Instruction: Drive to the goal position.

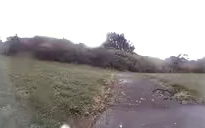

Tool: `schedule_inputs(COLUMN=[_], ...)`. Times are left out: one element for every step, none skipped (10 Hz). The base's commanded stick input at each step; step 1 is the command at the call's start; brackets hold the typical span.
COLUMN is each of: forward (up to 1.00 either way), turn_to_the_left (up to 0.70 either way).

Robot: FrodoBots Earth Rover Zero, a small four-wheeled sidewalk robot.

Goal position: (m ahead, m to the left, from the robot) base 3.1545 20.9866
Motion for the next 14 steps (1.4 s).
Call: schedule_inputs(forward=[0.67, 0.53, 0.38, 0.24, 0.09, 0.00, 0.00, 0.00, 0.00, 0.00, 0.00, 0.00, 0.00, 0.00], turn_to_the_left=[-0.36, -0.44, -0.51, -0.58, -0.65, -0.58, -0.26, 0.00, 0.00, 0.00, -0.08, -0.19, -0.29, -0.40])
